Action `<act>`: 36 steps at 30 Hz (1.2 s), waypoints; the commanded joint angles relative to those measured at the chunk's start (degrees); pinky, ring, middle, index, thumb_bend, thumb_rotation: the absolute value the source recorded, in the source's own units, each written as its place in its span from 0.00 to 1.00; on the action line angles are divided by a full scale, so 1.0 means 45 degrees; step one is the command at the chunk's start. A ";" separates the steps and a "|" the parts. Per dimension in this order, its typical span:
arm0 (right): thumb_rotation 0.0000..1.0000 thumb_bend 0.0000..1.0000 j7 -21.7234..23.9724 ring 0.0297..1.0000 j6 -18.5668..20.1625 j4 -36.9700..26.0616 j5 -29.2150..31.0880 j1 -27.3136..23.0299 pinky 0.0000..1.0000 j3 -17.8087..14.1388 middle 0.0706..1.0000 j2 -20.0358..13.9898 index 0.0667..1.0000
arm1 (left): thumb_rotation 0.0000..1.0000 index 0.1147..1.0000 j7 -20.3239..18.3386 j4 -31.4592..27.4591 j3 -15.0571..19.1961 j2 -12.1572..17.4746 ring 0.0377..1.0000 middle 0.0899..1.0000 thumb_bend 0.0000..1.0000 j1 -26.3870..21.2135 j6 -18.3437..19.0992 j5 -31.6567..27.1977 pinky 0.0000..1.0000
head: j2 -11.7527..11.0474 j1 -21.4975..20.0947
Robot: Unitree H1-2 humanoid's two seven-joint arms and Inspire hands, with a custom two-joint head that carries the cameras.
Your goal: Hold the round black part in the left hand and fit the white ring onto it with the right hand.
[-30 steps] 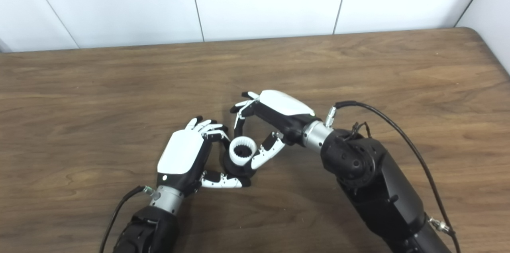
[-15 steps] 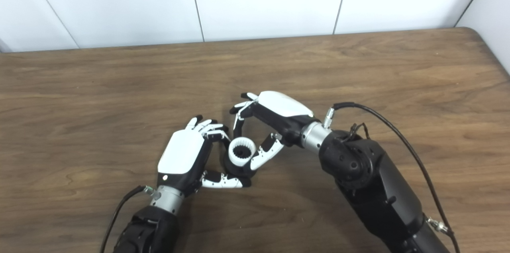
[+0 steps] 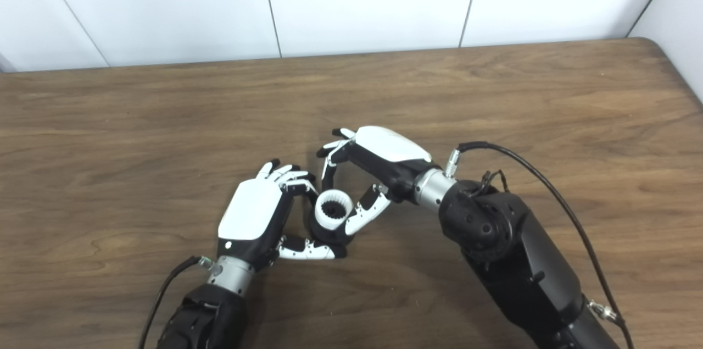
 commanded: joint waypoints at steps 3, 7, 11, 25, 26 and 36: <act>0.14 0.52 -0.0033 1.00 -0.0136 -0.0160 0.0037 -0.0230 1.00 -0.0037 0.85 -0.0017 0.45 | 0.05 0.42 -0.0624 0.0149 -0.0250 -0.0079 0.87 0.76 0.52 0.0035 0.0040 0.0162 0.97 | 0.0005 0.0019; 0.14 0.52 -0.0021 1.00 -0.0137 -0.0199 0.0079 -0.0193 1.00 -0.0063 0.85 -0.0054 0.45 | 0.05 0.42 -0.0607 0.0111 -0.0270 -0.0089 0.86 0.76 0.52 0.0051 0.0021 0.0166 0.97 | 0.0073 0.0030; 0.14 0.52 0.0010 1.00 -0.0127 -0.0207 0.0049 -0.0179 1.00 -0.0029 0.86 -0.0057 0.45 | 0.05 0.42 -0.0656 0.0116 -0.0285 -0.0104 0.87 0.76 0.52 0.0046 0.0063 0.0202 0.97 | 0.0076 0.0031; 0.14 0.52 0.0102 1.00 -0.0177 -0.0119 -0.0001 -0.0256 1.00 -0.0016 0.85 -0.0080 0.45 | 0.05 0.42 -0.0689 0.0080 -0.0263 -0.0156 0.87 0.76 0.52 0.0057 0.0070 0.0192 0.98 | 0.0101 -0.0016; 0.14 0.52 0.0073 1.00 -0.0231 -0.0088 0.0025 -0.0254 1.00 -0.0028 0.85 -0.0089 0.45 | 0.05 0.42 -0.0654 0.0097 -0.0269 -0.0156 0.87 0.76 0.52 0.0056 0.0050 0.0209 0.98 | 0.0101 -0.0016; 0.14 0.52 0.0081 1.00 -0.0262 0.0092 0.0049 -0.0204 1.00 -0.0006 0.85 -0.0093 0.45 | 0.05 0.42 -0.0689 0.0131 -0.0257 -0.0179 0.87 0.76 0.52 0.0054 0.0027 0.0296 0.97 | 0.0101 -0.0016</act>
